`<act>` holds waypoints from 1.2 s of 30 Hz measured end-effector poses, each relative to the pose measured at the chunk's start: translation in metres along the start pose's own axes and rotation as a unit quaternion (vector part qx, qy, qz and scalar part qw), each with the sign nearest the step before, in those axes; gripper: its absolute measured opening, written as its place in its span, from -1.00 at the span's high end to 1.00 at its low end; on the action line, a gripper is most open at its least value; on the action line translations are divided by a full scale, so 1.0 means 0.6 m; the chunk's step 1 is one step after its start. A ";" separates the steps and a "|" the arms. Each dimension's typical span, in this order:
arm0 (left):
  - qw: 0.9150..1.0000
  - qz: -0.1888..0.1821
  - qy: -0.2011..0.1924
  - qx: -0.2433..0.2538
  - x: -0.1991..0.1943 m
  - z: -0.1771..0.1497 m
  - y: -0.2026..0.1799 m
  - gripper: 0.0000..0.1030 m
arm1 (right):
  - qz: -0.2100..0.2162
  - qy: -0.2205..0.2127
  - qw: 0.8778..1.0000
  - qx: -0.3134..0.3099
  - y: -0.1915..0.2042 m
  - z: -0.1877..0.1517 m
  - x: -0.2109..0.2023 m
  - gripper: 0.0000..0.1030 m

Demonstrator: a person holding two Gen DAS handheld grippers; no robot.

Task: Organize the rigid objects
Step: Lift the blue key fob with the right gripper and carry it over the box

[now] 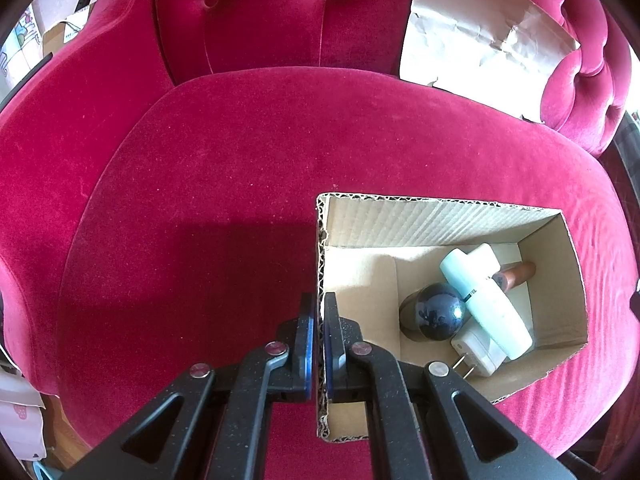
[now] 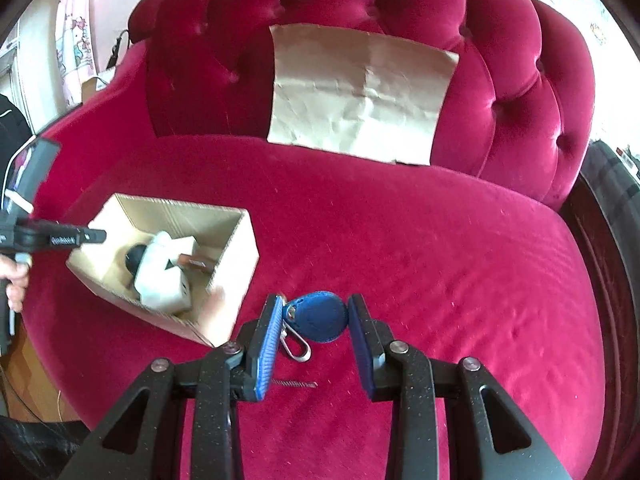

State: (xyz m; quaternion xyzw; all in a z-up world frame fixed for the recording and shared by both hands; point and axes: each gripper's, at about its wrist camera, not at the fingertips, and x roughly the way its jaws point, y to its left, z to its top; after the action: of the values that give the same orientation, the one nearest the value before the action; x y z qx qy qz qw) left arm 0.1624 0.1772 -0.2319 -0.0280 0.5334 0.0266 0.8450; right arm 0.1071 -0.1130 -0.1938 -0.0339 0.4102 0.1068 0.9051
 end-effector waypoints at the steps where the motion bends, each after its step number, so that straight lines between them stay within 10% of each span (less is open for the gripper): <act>1: 1.000 0.000 0.000 0.000 0.000 0.000 0.000 0.93 | 0.001 -0.003 1.000 0.000 0.004 0.005 -0.003 0.32; 36: 1.000 -0.012 -0.002 0.000 -0.001 -0.001 0.010 0.93 | 0.125 -0.031 0.992 -0.008 0.206 0.115 0.041 0.32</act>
State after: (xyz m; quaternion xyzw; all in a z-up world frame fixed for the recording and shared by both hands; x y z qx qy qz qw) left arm 0.1614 0.1832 -0.2317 -0.0345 0.5312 0.0170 0.8464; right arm 0.1465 0.0222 -0.1634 0.0140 0.3825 0.2235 0.8964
